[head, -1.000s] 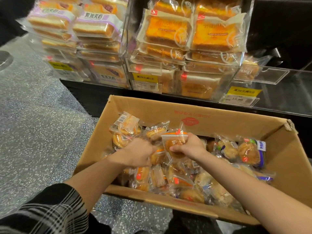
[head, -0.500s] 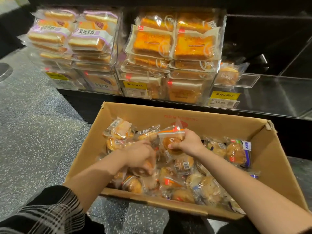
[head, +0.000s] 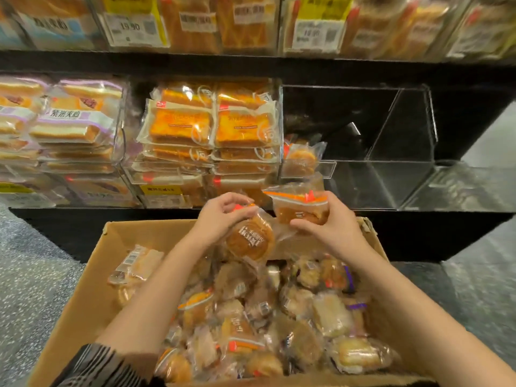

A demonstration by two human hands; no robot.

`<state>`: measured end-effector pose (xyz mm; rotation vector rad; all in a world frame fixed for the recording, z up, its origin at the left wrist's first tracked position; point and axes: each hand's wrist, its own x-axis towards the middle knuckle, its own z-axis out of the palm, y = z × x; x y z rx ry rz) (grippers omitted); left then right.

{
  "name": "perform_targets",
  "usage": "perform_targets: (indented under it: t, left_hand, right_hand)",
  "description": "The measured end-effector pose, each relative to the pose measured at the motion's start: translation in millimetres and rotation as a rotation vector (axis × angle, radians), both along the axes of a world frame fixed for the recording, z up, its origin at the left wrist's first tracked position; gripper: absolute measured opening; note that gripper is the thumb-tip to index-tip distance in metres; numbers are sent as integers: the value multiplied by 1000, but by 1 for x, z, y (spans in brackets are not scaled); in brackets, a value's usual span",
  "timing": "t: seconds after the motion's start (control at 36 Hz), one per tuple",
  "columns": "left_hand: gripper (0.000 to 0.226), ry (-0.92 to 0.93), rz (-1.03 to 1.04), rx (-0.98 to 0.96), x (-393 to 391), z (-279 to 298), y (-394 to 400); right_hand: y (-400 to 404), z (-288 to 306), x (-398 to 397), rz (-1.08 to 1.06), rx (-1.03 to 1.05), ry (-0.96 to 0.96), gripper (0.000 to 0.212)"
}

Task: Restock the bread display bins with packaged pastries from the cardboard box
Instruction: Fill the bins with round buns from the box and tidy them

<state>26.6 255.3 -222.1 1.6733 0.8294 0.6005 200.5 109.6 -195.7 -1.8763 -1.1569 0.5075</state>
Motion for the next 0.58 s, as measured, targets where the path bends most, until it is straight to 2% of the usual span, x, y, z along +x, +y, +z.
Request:
perform_targets:
  t: [0.11, 0.19, 0.31, 0.53, 0.58]
  left_hand:
    - [10, -106, 115, 30, 23, 15, -3]
    - [17, -175, 229, 70, 37, 23, -2]
    - [11, -194, 346, 135, 47, 27, 2]
    - [20, -193, 339, 167, 48, 22, 3]
    - [19, -210, 364, 156, 50, 21, 2]
  right_hand:
    - [-10, 25, 29, -47, 100, -22, 48]
    - [-8, 49, 46, -65, 203, -60, 54]
    - [13, 81, 73, -124, 299, -155, 55]
    - [72, 114, 108, -20, 211, -506, 42]
    - [87, 113, 116, -6, 108, -569, 38]
